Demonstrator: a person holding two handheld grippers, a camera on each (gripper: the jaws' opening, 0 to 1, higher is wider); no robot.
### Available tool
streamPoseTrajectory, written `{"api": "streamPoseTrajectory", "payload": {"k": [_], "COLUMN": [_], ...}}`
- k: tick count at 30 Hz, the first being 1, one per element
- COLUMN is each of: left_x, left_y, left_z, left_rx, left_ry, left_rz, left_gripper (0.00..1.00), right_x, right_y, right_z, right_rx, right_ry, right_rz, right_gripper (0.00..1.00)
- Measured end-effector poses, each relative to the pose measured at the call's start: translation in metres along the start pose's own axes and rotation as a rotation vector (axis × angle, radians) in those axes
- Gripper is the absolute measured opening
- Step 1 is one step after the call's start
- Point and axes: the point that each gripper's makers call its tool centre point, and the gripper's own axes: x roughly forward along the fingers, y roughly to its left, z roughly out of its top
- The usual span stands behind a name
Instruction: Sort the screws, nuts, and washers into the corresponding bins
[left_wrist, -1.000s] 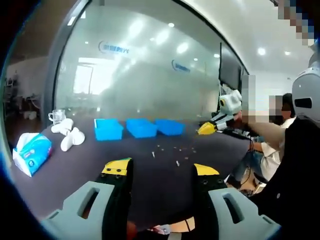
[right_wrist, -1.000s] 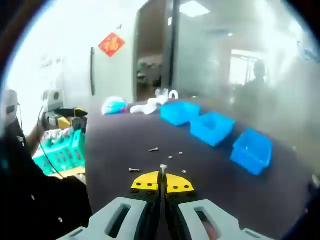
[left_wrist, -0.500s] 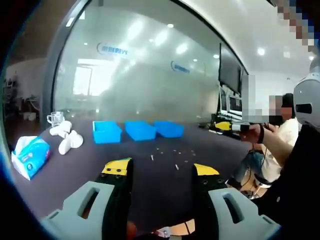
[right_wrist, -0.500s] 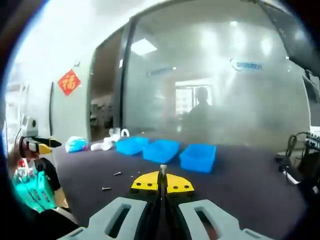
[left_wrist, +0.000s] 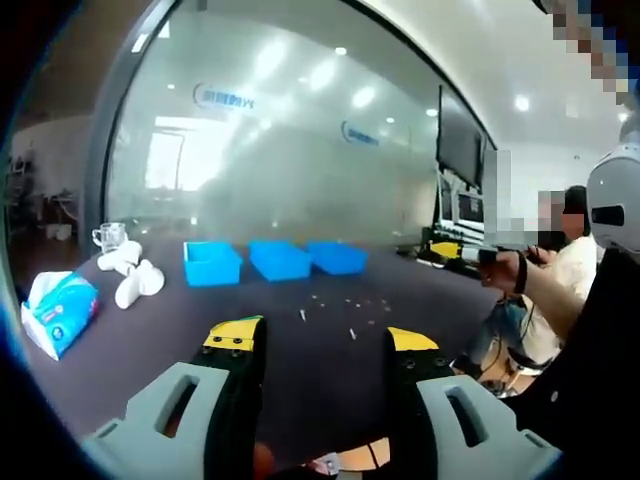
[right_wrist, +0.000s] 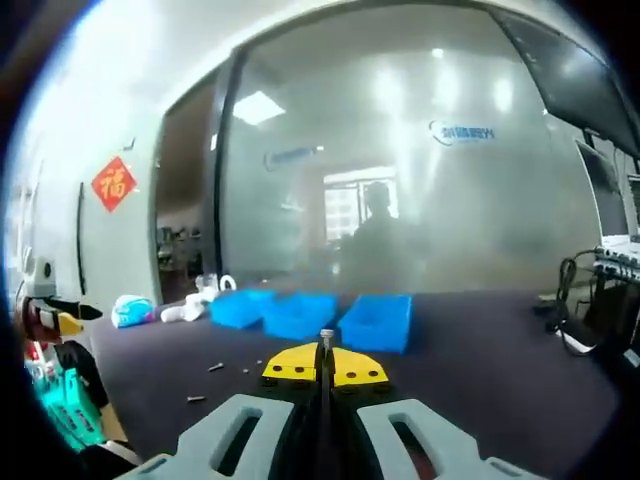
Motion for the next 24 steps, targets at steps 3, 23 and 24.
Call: {"api": "streamPoseTrajectory", "payload": {"k": [3,23,24], "left_x": [0.0,-0.009,-0.009], "left_y": [-0.001,0.0,0.0], "left_z": [-0.002,-0.004,-0.004], "left_rx": [-0.004,-0.035,-0.036], "left_ry": [0.001,-0.019,-0.02], "left_rz": [-0.002,0.011,0.011], "left_gripper": [0.45,0.45,0.45], "right_x": [0.012,0.142,0.147], "right_y": [-0.004,-0.024,-0.025], "right_z": [0.01,0.046,0.045], "right_rx": [0.009,-0.03,-0.036], "right_ry": [-0.029,0.001,0.012], "right_rz": [-0.006,0.008,0.004], "right_gripper": [0.0,0.0,0.0]}}
